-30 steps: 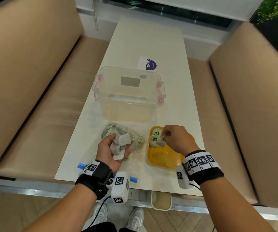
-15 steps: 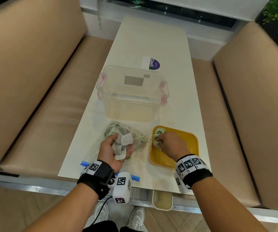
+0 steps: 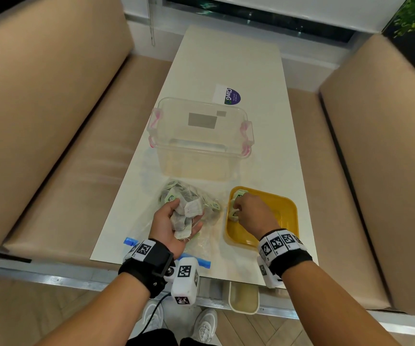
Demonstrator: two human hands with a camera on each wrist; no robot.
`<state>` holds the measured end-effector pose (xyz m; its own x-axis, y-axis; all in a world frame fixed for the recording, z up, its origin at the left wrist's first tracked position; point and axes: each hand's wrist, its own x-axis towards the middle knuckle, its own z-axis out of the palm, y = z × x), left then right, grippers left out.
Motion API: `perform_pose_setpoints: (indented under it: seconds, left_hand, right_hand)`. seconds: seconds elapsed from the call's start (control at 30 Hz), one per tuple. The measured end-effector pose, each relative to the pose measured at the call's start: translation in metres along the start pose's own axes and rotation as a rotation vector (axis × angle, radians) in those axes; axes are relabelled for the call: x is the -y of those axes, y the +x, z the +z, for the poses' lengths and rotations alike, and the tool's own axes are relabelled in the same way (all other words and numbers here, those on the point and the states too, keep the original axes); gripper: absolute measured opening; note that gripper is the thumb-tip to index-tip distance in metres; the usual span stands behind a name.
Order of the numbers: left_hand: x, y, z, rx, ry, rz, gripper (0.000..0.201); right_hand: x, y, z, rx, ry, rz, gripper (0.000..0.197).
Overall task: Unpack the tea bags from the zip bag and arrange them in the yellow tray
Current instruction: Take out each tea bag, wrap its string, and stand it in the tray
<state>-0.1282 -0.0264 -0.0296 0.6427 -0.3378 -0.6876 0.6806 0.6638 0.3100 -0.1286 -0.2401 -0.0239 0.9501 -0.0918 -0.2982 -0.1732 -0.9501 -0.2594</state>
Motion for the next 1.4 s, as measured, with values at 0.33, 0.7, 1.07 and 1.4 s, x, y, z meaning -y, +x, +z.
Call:
perform_pose_setpoints:
  seconds: [0.33, 0.7, 1.07, 1.4]
  left_hand:
    - [0.001, 0.001, -0.002, -0.015, -0.008, -0.002, 0.028]
    - [0.007, 0.001, 0.004, 0.029, -0.029, 0.027, 0.027]
    - [0.008, 0.005, -0.004, 0.040, 0.001, 0.038, 0.029]
    - [0.001, 0.006, -0.013, 0.001, 0.041, 0.065, 0.023]
  right_hand:
    - [0.017, -0.020, -0.017, -0.236, 0.234, -0.053, 0.024]
    - [0.084, -0.050, 0.004, -0.167, 0.110, -0.351, 0.045]
    - [0.088, -0.054, -0.001, -0.240, 0.198, -0.270, 0.016]
    - [0.020, -0.045, -0.052, -0.156, 0.078, 0.032, 0.013]
